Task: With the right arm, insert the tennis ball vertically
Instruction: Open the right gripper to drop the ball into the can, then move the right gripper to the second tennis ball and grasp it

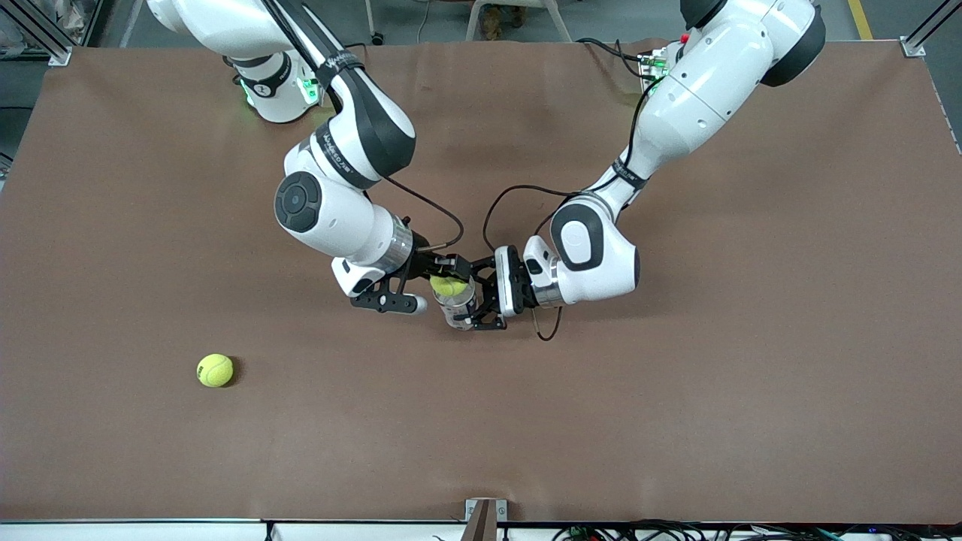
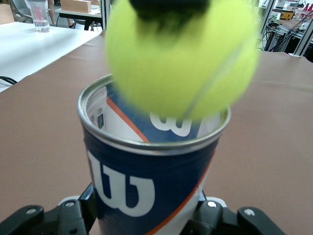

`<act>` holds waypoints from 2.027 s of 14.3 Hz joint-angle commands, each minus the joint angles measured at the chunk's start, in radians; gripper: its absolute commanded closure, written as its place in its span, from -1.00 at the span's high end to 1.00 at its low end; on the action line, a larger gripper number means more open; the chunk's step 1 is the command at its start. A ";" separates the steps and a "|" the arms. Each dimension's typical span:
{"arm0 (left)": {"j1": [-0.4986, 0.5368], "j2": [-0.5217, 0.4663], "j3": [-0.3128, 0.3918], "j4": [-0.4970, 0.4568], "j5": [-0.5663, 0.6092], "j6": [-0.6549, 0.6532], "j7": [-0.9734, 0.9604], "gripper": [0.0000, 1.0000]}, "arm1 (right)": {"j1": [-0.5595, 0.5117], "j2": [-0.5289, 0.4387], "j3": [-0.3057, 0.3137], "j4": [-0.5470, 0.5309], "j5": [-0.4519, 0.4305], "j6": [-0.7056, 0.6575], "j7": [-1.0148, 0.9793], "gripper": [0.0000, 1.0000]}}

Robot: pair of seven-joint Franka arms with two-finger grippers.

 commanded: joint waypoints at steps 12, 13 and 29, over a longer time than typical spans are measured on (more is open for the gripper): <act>-0.009 0.002 0.015 -0.016 -0.010 0.019 0.012 0.54 | -0.204 -0.016 -0.079 0.034 -0.338 -0.167 -0.001 1.00; -0.009 0.002 0.013 -0.016 -0.010 0.019 0.012 0.54 | -0.221 -0.013 -0.080 0.029 -0.340 -0.167 -0.032 1.00; -0.013 0.001 0.013 -0.015 -0.012 0.019 0.002 0.55 | -0.502 0.171 -0.077 0.026 -0.537 -0.025 -0.621 1.00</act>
